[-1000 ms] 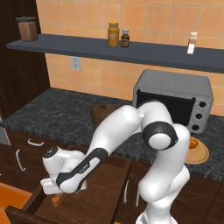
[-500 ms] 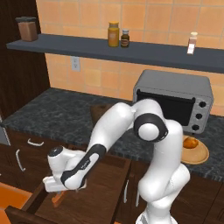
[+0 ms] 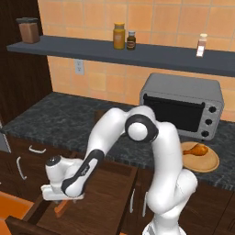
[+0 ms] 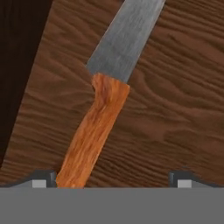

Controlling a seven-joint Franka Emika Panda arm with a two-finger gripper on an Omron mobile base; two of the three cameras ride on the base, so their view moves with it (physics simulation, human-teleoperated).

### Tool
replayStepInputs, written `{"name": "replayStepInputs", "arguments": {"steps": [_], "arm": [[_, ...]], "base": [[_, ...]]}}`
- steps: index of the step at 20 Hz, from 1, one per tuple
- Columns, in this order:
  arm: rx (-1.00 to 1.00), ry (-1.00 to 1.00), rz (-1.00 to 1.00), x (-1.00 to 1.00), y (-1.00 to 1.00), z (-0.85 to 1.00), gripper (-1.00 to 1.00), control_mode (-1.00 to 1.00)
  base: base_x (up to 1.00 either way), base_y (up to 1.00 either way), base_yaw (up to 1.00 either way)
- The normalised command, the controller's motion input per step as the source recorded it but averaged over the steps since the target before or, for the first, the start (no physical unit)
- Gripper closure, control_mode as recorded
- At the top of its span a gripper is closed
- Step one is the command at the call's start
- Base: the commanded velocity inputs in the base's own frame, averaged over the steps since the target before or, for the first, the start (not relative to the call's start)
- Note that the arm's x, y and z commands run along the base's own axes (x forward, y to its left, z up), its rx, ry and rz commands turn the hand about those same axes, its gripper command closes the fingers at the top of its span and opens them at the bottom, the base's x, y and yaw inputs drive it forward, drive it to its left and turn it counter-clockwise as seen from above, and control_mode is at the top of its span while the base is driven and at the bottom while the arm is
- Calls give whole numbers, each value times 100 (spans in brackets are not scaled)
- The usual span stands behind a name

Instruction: Pick up the knife from the drawer and place it on the cutting board. Then place the meat from the plate to the cutting board.

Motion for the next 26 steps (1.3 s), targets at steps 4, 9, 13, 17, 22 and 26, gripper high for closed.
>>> {"name": "replayStepInputs", "arguments": {"steps": [4,9,13,17,22,26], "arm": [[-4,0,0,21,10,-41,-100,-100],[-1,0,0,22,3,-28,-100,-100],[0,6,0,-12,-5,-32,-100,-100],[0,27,0,-60,-30,-32,-100,-100],[0,31,0,-40,-22,-3,-100,-100],[-7,8,0,11,24,-42,100,-100]], "base": [[0,0,0],[0,0,0],[0,0,0],[0,0,0],[0,0,0],[0,0,0]]}}
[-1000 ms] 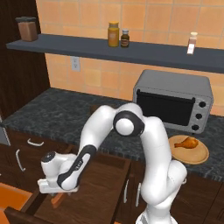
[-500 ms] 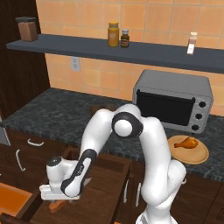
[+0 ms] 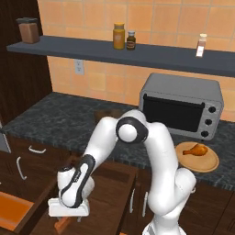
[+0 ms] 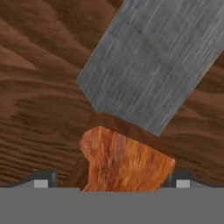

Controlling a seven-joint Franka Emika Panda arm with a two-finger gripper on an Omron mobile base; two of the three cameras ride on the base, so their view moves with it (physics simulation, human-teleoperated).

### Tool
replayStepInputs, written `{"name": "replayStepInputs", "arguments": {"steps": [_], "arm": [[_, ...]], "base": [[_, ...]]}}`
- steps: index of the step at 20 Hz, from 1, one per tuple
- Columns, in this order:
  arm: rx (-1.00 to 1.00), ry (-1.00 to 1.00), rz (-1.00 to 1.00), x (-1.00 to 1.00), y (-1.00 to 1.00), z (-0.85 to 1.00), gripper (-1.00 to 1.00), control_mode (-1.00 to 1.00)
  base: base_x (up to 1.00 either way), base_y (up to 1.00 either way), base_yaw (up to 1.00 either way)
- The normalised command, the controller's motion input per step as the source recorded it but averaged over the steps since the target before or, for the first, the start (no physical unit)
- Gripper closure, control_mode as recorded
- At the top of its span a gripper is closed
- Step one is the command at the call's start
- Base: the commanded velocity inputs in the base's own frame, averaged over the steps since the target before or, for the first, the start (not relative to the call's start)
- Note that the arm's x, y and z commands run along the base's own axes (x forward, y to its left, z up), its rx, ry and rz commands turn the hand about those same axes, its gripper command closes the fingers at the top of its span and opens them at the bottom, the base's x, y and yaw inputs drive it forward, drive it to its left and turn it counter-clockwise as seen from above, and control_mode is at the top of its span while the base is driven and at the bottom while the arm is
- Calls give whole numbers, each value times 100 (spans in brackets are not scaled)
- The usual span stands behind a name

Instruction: Pick up the knife from the drawer and place it on the cutting board. Then place the meat from the plate to the cutting board.

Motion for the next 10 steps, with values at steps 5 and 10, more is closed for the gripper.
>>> {"name": "replayStepInputs", "arguments": {"steps": [5,10], "arm": [[-11,-7,-3,1,43,-25,100,-100],[0,-2,-5,-27,2,74,100,-100]], "base": [[0,0,0],[0,0,0]]}}
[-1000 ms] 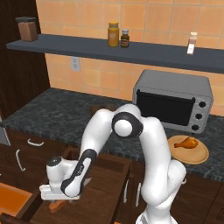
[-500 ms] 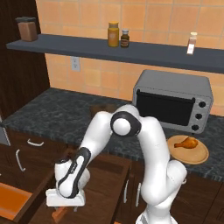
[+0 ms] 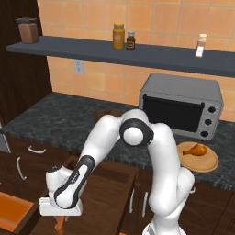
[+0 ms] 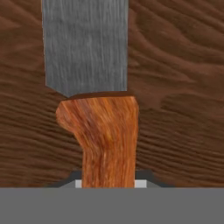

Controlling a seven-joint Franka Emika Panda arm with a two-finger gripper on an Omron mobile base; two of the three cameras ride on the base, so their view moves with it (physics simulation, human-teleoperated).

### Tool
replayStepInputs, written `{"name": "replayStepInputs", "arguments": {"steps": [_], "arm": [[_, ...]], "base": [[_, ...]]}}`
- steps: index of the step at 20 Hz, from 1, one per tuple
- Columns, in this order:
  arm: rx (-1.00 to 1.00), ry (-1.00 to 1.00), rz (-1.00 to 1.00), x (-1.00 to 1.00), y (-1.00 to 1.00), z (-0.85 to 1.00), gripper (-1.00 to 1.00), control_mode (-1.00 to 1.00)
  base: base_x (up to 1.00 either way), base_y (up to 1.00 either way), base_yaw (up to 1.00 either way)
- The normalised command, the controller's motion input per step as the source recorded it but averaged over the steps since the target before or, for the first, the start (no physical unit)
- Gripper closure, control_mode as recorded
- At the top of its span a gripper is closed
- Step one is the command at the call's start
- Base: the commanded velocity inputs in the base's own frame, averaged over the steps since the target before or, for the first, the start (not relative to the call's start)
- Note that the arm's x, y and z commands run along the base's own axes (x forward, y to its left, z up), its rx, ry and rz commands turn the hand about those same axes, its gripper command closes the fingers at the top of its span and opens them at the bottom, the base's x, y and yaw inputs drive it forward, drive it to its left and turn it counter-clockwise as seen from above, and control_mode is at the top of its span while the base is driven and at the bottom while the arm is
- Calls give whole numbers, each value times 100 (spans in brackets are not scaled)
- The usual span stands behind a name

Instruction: Pick up the knife from the drawer and place it on the cutting board. Then place the meat from the plate to the cutting board.

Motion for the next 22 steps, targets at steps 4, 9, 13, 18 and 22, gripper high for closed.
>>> {"name": "replayStepInputs", "arguments": {"steps": [4,9,13,18,22], "arm": [[0,0,-8,-38,-23,100,100,-100],[-1,-18,-18,-22,-16,79,100,-100],[-1,-23,-26,0,-25,70,100,-100],[-3,-24,-27,0,-17,87,100,-100],[-1,-7,-20,3,-19,97,100,-100]], "base": [[0,0,0],[0,0,0],[0,0,0],[0,0,0],[0,0,0]]}}
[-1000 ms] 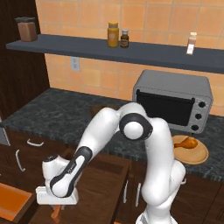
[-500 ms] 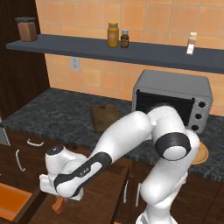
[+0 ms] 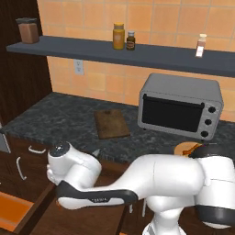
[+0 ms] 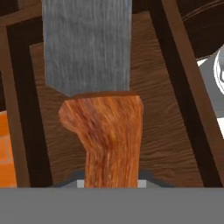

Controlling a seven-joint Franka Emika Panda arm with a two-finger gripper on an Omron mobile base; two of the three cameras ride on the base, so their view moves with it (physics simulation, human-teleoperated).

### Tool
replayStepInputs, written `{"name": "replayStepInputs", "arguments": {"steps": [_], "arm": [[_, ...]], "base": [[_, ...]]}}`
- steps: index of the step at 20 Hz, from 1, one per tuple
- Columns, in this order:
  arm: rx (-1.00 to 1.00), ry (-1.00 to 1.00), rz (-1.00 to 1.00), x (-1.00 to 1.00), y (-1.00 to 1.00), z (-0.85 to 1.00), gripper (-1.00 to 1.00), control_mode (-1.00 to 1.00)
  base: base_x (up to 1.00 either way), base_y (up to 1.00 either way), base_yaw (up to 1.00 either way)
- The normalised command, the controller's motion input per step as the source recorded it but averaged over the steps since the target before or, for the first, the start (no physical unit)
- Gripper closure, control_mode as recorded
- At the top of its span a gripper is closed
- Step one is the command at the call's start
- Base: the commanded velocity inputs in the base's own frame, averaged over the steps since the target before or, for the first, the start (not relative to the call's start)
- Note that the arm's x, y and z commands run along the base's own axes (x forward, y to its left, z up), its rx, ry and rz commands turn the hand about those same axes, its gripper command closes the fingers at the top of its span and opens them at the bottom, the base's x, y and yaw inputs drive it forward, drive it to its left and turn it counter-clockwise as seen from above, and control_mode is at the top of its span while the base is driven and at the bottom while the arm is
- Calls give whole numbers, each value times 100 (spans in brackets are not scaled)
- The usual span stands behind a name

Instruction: Pick up the knife from the drawer and place it on the cutting board. Then place the meat from the plate to the cutting board.

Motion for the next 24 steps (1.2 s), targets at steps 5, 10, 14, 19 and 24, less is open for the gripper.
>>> {"name": "replayStepInputs", "arguments": {"steps": [5,10,14,19,24], "arm": [[0,-2,-5,50,-39,48,100,-100],[0,0,1,88,-53,9,100,-100],[0,0,2,99,-39,0,100,-100],[0,5,6,97,-14,1,100,-100],[0,0,16,76,-29,0,100,-100]], "base": [[0,0,0],[0,0,0],[0,0,0],[0,0,0],[0,0,0]]}}
